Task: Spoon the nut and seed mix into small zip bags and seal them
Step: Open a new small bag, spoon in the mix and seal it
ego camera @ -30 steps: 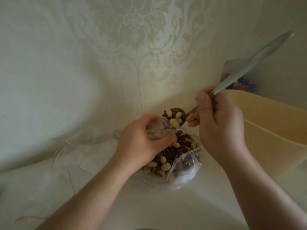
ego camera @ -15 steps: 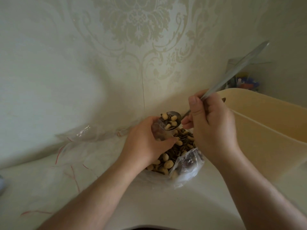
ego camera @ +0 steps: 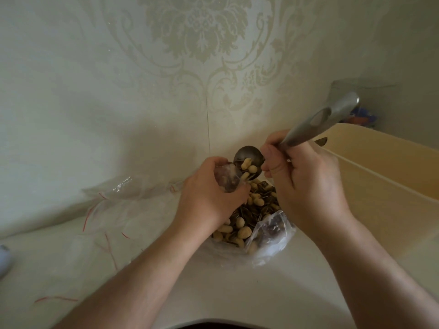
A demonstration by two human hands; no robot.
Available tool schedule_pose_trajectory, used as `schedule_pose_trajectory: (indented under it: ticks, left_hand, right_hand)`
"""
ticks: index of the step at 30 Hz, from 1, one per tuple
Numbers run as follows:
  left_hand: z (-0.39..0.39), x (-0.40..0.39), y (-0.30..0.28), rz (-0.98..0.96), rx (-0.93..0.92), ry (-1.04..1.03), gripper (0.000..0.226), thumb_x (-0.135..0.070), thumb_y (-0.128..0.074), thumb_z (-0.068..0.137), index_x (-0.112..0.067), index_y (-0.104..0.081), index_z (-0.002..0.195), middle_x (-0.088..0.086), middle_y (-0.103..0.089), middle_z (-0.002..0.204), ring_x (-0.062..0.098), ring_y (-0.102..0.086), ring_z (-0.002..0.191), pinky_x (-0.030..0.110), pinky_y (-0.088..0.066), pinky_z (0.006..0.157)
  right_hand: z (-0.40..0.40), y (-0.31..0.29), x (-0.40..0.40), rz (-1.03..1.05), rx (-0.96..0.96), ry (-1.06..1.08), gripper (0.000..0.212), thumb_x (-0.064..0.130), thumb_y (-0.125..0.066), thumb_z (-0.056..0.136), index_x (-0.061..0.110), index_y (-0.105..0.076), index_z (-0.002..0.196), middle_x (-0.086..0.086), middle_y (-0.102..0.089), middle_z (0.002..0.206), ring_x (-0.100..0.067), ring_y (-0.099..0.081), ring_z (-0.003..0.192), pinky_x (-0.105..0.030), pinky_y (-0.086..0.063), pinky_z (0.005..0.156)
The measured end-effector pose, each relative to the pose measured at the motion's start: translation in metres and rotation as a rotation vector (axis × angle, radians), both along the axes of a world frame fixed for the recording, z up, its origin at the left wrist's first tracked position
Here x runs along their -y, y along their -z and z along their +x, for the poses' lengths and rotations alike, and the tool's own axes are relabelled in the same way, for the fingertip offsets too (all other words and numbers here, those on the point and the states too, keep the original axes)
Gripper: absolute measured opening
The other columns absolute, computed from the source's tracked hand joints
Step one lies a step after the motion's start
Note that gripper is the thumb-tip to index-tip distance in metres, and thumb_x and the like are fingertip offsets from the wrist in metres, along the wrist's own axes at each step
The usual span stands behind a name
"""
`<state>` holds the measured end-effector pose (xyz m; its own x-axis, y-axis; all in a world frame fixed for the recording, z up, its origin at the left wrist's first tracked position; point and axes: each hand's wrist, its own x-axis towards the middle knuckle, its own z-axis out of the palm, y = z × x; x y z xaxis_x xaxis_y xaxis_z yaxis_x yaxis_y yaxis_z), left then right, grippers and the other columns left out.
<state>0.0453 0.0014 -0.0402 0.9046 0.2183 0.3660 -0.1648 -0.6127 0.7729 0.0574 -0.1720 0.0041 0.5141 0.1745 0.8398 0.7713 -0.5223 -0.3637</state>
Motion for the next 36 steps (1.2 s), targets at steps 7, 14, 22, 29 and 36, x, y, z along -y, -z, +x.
schedule_pose_trajectory:
  ticks: [7, 14, 22, 29, 36]
  left_hand:
    - [-0.002, 0.002, -0.001, -0.014, 0.024, -0.014, 0.059, -0.040, -0.087, 0.081, -0.035, -0.053, 0.129, -0.026, -0.064, 0.094, -0.025, -0.055, 0.093, -0.002, -0.042, 0.070]
    - [-0.005, 0.003, -0.004, -0.103, 0.067, -0.015, 0.065, -0.034, -0.085, 0.083, -0.034, -0.042, 0.133, -0.021, -0.072, 0.093, -0.009, -0.068, 0.082, 0.007, -0.049, 0.068]
    - [-0.008, -0.007, -0.008, -0.103, 0.139, -0.003, 0.073, -0.033, -0.086, 0.084, -0.032, -0.039, 0.139, -0.019, -0.072, 0.108, 0.002, -0.072, 0.082, 0.018, -0.055, 0.066]
    - [-0.012, -0.028, -0.023, -0.239, 0.167, 0.039, 0.071, -0.023, -0.084, 0.086, -0.034, -0.037, 0.138, -0.023, -0.074, 0.114, -0.002, -0.071, 0.102, 0.016, -0.053, 0.085]
    - [-0.011, -0.039, -0.022, -0.167, 0.016, 0.011, 0.073, -0.043, -0.084, 0.082, -0.043, -0.037, 0.137, -0.030, -0.073, 0.110, 0.002, -0.071, 0.098, 0.033, -0.056, 0.091]
  right_hand:
    - [0.000, 0.002, 0.000, -0.011, 0.038, 0.008, 0.028, 0.028, -0.048, 0.107, 0.009, -0.068, 0.101, 0.003, -0.066, 0.084, -0.014, -0.064, 0.075, -0.012, -0.044, 0.068]
    - [0.004, 0.003, -0.003, 0.009, 0.089, 0.004, 0.017, 0.014, -0.056, 0.106, 0.008, -0.068, 0.095, 0.007, -0.064, 0.085, -0.006, -0.057, 0.077, -0.012, -0.042, 0.068]
    - [0.004, 0.007, 0.000, 0.247, -0.025, -0.037, 0.018, 0.030, -0.046, 0.108, 0.029, -0.063, 0.103, 0.008, -0.071, 0.085, -0.008, -0.072, 0.084, -0.042, -0.059, 0.070]
    - [0.011, 0.015, 0.005, 0.213, -0.278, 0.036, 0.016, 0.034, -0.045, 0.110, 0.040, -0.055, 0.099, 0.006, -0.070, 0.083, -0.007, -0.069, 0.080, -0.038, -0.058, 0.071]
    - [0.018, 0.022, 0.008, -0.002, -0.342, 0.100, 0.023, 0.035, -0.043, 0.110, 0.022, -0.061, 0.104, 0.004, -0.065, 0.084, -0.014, -0.064, 0.081, -0.040, -0.055, 0.070]
